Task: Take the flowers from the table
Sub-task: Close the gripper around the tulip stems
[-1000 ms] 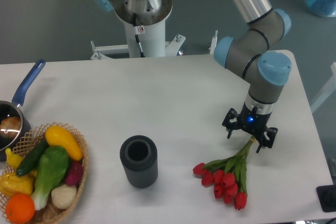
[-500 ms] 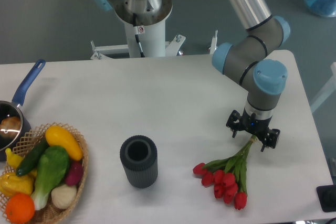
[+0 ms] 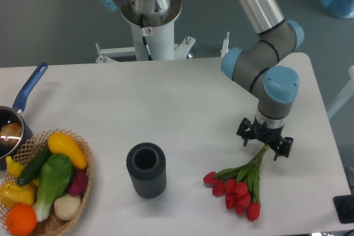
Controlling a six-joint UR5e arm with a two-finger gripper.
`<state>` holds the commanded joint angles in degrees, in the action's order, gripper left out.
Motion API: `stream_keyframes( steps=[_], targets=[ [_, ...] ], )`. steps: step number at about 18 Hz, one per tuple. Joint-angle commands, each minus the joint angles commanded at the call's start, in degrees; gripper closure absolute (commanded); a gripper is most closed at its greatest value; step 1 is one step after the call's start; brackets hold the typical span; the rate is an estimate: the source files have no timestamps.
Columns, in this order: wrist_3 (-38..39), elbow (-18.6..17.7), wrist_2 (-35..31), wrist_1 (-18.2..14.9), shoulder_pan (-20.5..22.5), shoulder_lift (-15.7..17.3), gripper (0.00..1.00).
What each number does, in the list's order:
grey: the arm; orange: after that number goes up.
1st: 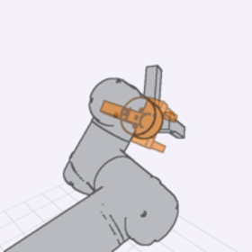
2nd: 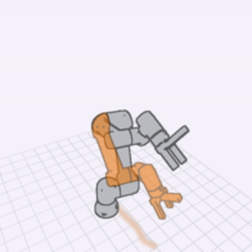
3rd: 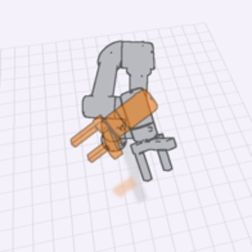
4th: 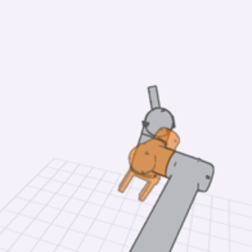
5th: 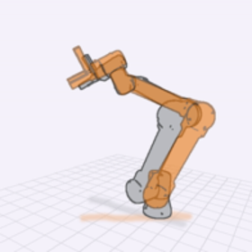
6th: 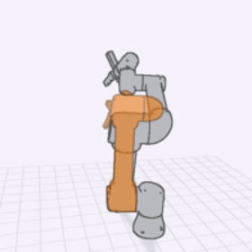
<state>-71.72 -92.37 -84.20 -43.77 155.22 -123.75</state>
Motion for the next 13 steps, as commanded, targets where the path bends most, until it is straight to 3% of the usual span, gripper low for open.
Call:
stream_keyframes(
  steps=[13],
  targets=[
    [0.00,-0.61,1.32,0.70,-0.09,0.00,0.00]
  ],
)
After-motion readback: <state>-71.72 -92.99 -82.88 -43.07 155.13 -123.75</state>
